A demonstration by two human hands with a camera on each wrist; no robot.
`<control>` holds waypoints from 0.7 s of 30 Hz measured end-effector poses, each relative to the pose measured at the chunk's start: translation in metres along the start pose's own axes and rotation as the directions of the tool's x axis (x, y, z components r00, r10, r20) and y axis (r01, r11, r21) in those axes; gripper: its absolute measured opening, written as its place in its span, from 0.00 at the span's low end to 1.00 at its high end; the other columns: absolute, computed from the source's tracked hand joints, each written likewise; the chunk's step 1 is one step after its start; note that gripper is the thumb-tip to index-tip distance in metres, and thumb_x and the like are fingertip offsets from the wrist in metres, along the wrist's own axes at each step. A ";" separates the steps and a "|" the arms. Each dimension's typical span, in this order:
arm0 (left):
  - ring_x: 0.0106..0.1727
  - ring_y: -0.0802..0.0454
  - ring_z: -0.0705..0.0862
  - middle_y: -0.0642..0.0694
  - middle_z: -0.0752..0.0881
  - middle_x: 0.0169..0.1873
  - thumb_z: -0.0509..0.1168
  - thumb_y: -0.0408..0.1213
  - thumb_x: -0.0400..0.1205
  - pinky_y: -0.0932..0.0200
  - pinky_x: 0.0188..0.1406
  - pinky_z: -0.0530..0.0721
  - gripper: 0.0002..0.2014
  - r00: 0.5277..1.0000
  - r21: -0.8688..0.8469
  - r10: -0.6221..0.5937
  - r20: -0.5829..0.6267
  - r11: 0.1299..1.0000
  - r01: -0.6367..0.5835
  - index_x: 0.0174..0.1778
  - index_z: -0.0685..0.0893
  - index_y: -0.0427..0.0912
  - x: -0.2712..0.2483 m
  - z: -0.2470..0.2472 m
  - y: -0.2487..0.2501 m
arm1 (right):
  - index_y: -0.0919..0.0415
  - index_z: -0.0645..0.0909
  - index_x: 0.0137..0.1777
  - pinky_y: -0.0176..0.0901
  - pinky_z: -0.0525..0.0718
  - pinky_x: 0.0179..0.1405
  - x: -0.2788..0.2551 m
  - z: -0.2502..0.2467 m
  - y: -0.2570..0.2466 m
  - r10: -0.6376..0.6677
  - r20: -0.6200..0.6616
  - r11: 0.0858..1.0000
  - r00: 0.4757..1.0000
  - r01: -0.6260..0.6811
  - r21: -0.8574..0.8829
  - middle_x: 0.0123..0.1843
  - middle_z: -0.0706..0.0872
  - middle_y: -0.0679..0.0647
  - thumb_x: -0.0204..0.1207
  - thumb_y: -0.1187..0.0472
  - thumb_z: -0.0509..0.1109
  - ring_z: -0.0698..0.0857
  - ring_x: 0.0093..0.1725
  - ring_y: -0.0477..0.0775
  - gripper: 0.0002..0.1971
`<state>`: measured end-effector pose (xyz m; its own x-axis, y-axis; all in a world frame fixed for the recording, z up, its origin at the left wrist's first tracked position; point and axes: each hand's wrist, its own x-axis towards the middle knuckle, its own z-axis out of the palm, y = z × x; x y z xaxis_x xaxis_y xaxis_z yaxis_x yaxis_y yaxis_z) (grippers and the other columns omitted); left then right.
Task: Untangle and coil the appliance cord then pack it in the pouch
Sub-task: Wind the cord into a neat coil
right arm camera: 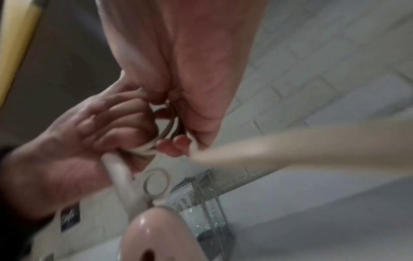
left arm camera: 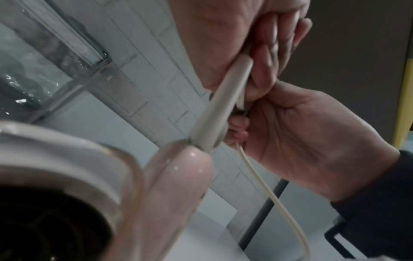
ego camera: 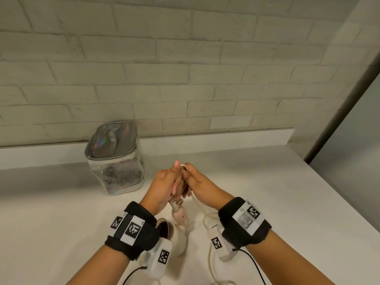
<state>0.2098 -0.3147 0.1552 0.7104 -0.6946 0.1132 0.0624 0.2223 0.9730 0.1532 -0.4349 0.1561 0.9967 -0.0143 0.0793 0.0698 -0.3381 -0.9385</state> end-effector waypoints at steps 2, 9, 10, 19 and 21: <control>0.09 0.55 0.67 0.51 0.67 0.05 0.59 0.73 0.65 0.67 0.15 0.71 0.34 0.997 0.005 -0.002 -0.071 1.000 0.002 0.11 0.68 0.43 0.001 0.000 -0.001 | 0.59 0.70 0.49 0.42 0.76 0.33 0.003 0.001 0.004 0.007 -0.048 1.000 0.999 -0.005 0.029 0.35 0.77 0.54 0.85 0.54 0.48 0.77 0.30 0.50 0.12; 0.18 0.56 0.66 0.55 0.67 0.14 0.52 0.54 0.81 0.62 0.27 0.72 0.22 0.998 0.008 -0.007 -0.063 1.000 0.007 0.26 0.70 0.44 -0.005 0.003 -0.009 | 0.60 0.72 0.47 0.37 0.74 0.28 0.004 -0.013 0.012 0.070 -0.093 0.994 0.993 -0.061 0.092 0.33 0.76 0.51 0.84 0.54 0.52 0.76 0.26 0.49 0.12; 0.18 0.57 0.63 0.55 0.66 0.14 0.52 0.53 0.82 0.64 0.23 0.69 0.21 0.998 -0.040 -0.009 -0.067 0.999 0.006 0.26 0.69 0.44 -0.005 0.001 -0.009 | 0.61 0.72 0.49 0.34 0.73 0.25 0.003 -0.016 0.014 0.096 -0.090 0.994 0.991 -0.090 0.069 0.34 0.77 0.51 0.84 0.55 0.54 0.74 0.24 0.46 0.11; 0.14 0.62 0.60 0.57 0.66 0.14 0.46 0.46 0.85 0.69 0.13 0.58 0.19 0.976 -0.190 -0.032 -0.214 0.982 -0.010 0.32 0.71 0.43 0.001 -0.030 -0.012 | 0.55 0.86 0.47 0.32 0.79 0.31 -0.041 -0.071 0.024 0.257 -0.038 0.916 0.966 -0.256 -0.310 0.30 0.83 0.49 0.76 0.65 0.69 0.80 0.26 0.43 0.06; 0.14 0.62 0.59 0.56 0.66 0.14 0.46 0.46 0.85 0.67 0.14 0.57 0.19 0.976 -0.220 -0.033 -0.216 0.975 -0.016 0.34 0.75 0.42 0.002 -0.032 -0.012 | 0.53 0.87 0.47 0.41 0.81 0.44 -0.044 -0.086 0.023 0.187 -0.152 0.917 0.971 -0.228 -0.327 0.39 0.88 0.54 0.76 0.63 0.69 0.85 0.40 0.52 0.07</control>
<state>0.2326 -0.2972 0.1369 0.8427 -0.5372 0.0350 0.2038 0.3785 0.9029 0.1075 -0.5234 0.1598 0.9743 -0.2201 -0.0471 -0.1760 -0.6149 -0.7687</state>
